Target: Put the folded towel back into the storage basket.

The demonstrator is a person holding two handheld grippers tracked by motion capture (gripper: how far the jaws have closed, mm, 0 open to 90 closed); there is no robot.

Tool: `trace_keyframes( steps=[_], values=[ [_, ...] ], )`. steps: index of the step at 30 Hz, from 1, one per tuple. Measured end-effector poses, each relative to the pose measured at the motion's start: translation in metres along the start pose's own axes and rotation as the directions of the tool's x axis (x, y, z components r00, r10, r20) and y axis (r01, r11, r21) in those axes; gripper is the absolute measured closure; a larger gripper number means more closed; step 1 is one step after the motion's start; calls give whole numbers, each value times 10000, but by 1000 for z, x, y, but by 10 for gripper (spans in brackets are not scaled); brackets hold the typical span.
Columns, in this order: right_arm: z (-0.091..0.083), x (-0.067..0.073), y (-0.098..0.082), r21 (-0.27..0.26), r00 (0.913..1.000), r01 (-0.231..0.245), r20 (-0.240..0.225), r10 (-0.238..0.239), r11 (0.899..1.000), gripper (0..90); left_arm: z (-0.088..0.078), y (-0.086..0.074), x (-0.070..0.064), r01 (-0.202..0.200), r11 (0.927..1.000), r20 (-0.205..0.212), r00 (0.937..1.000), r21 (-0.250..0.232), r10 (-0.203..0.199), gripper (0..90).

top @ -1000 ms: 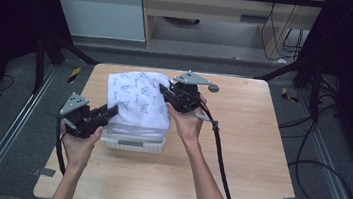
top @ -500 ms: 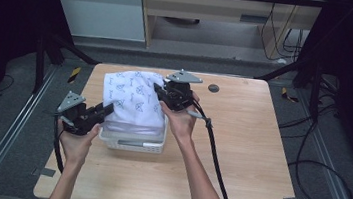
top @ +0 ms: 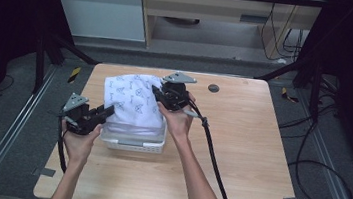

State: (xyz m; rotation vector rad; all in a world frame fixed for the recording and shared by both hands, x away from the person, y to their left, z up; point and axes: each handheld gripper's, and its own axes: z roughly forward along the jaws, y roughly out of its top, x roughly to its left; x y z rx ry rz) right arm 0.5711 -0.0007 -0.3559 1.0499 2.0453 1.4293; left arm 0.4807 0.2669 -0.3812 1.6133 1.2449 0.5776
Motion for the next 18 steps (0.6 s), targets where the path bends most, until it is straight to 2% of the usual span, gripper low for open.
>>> trace_keyframes(
  steps=[18],
  values=[
    [17, -3, -12, 454, 9998, 11, 204, -21, 9990, 712, 16, -10, 4, -30, 9991, -154, 9999, 432, 36, 723]
  ],
)
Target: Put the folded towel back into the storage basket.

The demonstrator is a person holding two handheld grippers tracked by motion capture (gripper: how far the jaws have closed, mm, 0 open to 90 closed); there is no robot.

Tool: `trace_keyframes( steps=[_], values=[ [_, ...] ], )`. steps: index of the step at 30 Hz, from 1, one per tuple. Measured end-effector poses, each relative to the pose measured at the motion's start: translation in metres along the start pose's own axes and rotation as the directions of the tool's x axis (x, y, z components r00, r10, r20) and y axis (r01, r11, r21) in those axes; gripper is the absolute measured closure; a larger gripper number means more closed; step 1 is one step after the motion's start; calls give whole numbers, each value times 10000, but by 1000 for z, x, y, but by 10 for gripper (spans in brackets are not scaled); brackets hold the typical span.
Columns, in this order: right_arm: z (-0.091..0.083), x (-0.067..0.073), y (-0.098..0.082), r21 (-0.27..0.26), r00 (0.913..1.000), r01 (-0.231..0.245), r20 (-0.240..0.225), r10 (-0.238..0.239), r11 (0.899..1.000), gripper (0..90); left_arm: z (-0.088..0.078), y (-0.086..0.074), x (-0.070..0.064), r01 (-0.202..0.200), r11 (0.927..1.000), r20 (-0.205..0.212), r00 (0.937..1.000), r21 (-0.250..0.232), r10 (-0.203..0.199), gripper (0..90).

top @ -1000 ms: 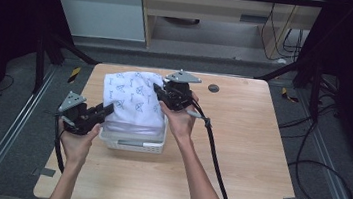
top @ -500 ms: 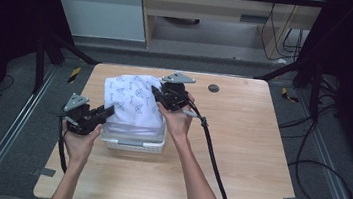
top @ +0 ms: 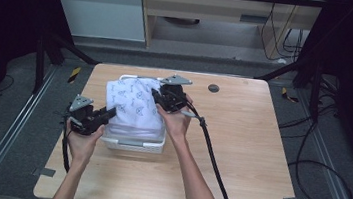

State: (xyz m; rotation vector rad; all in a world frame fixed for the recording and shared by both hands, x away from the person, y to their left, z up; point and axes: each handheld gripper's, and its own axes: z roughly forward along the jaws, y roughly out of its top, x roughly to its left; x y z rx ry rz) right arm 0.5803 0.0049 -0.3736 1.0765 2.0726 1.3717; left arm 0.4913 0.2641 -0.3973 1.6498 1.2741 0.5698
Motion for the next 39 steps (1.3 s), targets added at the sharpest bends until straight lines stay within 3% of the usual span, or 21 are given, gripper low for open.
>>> trace_keyframes(
  steps=[29, 38, 39],
  values=[
    [20, -10, -37, 897, 9990, -266, 387, 232, 9956, 699, 30, -19, -3, -427, 9928, -282, 9985, 1122, 461, 721],
    [27, -8, -44, 1263, 9985, -33, 552, -37, 9920, 684, 37, -23, -3, -392, 9869, -396, 9982, 1566, 459, 712],
    [29, -8, -46, 1405, 9980, 143, 588, -228, 9900, 669, 37, -23, -3, -411, 9865, -428, 9979, 1587, 484, 697]
  ],
)
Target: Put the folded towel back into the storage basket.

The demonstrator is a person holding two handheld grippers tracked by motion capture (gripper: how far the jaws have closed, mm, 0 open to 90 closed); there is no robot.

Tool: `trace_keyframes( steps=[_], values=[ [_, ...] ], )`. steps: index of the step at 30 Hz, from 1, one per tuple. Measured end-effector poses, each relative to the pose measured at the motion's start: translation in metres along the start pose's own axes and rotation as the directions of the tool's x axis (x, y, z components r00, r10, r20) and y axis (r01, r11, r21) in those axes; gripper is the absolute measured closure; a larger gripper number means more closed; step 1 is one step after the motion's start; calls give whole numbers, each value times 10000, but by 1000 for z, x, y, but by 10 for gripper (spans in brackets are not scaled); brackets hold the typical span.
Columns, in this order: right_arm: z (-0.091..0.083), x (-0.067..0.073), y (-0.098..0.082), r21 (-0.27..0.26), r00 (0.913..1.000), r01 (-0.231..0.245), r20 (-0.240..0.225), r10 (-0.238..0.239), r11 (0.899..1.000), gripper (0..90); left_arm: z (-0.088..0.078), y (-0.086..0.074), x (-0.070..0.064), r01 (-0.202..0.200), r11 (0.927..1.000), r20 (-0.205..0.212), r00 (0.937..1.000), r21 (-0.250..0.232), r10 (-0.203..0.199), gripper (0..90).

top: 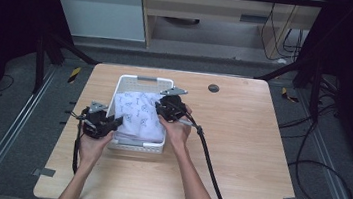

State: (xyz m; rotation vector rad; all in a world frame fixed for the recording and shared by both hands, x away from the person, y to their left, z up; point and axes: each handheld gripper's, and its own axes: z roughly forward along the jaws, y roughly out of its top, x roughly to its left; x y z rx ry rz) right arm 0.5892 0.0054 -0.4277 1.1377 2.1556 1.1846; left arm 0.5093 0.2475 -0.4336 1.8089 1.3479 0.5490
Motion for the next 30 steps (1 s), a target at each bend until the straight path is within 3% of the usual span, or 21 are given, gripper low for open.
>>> trace_keyframes(
  steps=[5, 13, 22, 24, 30],
  values=[
    [6, 1, -4, 334, 9995, 307, 39, -309, 9990, 597, 1, 0, 0, -36, 10000, -216, 9998, 38, 37, 668],
    [-2, -2, -2, 79, 9989, 461, 0, -461, 9989, 539, -10, 4, 3, 44, 9986, -243, 9997, -533, -57, 612],
    [-25, -10, -2, -404, 9993, 341, -119, -346, 9986, 423, -20, 7, -6, -321, 9926, -48, 9995, -1172, 317, 507],
    [-36, -16, -4, -524, 9987, 442, -232, -455, 9976, 342, -24, 7, -9, -484, 9899, 49, 9988, -1333, 495, 478],
    [-58, -28, -13, -472, 9972, 532, -510, -556, 9975, 259, -31, 6, -13, -599, 9865, 242, 9976, -1523, 643, 399]
  ],
)
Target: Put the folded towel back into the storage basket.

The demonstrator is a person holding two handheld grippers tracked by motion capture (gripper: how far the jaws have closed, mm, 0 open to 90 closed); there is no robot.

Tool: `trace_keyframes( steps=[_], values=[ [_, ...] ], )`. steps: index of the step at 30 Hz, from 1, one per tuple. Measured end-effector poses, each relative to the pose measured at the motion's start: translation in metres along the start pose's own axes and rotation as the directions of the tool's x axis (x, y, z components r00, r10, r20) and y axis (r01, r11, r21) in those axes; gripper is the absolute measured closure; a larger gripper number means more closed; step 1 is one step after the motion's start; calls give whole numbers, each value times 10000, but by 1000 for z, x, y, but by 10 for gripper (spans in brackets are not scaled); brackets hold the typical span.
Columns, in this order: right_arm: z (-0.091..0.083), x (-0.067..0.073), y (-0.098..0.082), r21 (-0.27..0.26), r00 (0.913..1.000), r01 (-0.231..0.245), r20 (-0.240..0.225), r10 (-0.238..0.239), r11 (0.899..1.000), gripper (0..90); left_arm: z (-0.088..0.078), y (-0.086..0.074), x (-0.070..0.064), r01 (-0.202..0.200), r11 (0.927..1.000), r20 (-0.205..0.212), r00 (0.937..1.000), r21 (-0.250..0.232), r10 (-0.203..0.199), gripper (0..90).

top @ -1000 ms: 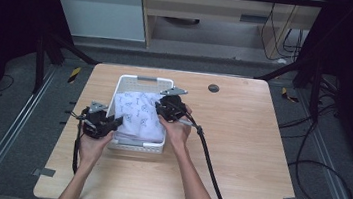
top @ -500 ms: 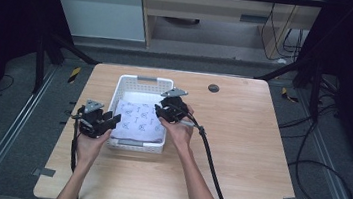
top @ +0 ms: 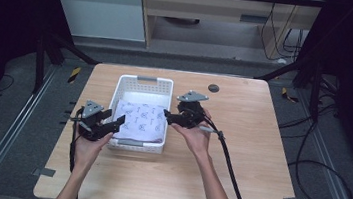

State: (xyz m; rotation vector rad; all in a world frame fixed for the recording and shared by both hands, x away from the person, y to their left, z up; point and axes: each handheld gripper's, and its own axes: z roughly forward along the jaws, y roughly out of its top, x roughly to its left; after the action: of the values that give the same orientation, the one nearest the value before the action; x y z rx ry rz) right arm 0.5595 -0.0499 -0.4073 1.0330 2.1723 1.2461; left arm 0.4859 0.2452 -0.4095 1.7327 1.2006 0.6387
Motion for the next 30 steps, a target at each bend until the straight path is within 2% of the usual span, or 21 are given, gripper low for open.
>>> trace_keyframes(
  steps=[6, 16, 18, 23, 24, 29, 30],
  values=[
    [-30, -19, -21, -30, 9997, -249, -71, 249, 9997, 208, -4, -4, -5, -343, 9994, 263, 9991, 90, 340, 337],
    [-73, -46, -62, -92, 9990, -446, 83, 447, 9990, 175, -16, -17, -7, -570, 9984, 263, 9980, -7, 570, 262],
    [-82, -52, -72, -112, 9987, -491, 150, 493, 9987, 173, -18, -21, -7, -780, 9969, 198, 9968, -27, 781, 247],
    [-98, -61, -88, -164, 9983, -499, 293, 504, 9986, 165, -20, -26, -7, -810, 9967, 255, 9964, -75, 812, 223],
    [-101, -62, -91, -205, 9974, -648, 301, 654, 9977, 163, -20, -27, -7, -838, 9965, 286, 9961, -66, 839, 220],
    [-115, -70, -107, -292, 9963, -757, 397, 769, 9967, 154, -24, -34, -7, -979, 9951, 323, 9946, -120, 982, 200],
    [-121, -73, -115, -298, 9950, -879, 445, 891, 9957, 151, -25, -36, -7, -992, 9950, 344, 9944, -114, 996, 200]
  ],
)
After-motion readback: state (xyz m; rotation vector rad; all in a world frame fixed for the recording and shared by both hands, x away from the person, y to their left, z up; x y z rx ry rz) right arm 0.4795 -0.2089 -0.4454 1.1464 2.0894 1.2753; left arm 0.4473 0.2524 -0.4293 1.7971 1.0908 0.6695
